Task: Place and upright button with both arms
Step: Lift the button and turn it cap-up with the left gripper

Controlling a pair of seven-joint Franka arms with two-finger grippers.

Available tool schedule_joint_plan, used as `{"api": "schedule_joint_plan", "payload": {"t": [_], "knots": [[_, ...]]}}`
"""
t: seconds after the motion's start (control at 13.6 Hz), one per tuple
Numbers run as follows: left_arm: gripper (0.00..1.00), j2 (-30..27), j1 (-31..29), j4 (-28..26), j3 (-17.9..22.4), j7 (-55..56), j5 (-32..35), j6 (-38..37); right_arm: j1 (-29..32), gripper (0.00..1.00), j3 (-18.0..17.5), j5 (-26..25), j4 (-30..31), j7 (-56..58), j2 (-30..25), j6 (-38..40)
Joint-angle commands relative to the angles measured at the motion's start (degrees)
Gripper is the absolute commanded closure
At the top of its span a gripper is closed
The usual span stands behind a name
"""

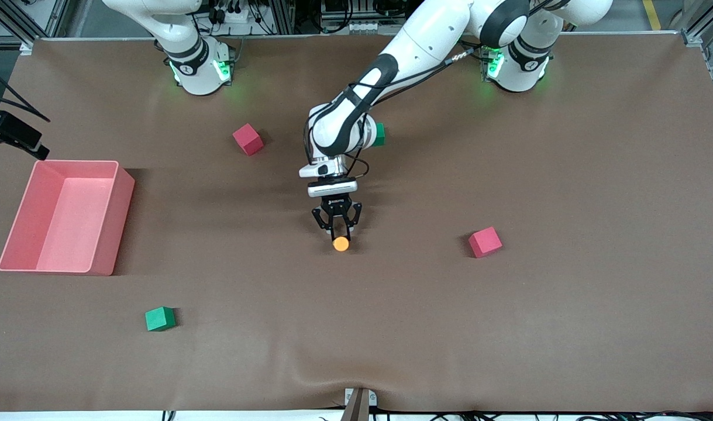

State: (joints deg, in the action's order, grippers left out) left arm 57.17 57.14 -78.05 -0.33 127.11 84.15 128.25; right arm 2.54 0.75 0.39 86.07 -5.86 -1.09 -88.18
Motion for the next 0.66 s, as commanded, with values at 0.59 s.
{"api": "schedule_joint_plan", "payload": {"t": [0.59], "knots": [[0.96,5.3,-0.5,4.3,-1.2,11.4,6.5,0.6,0.3,0.0,-0.1,-0.5,-1.4,0.5,0.7,1.4]]}}
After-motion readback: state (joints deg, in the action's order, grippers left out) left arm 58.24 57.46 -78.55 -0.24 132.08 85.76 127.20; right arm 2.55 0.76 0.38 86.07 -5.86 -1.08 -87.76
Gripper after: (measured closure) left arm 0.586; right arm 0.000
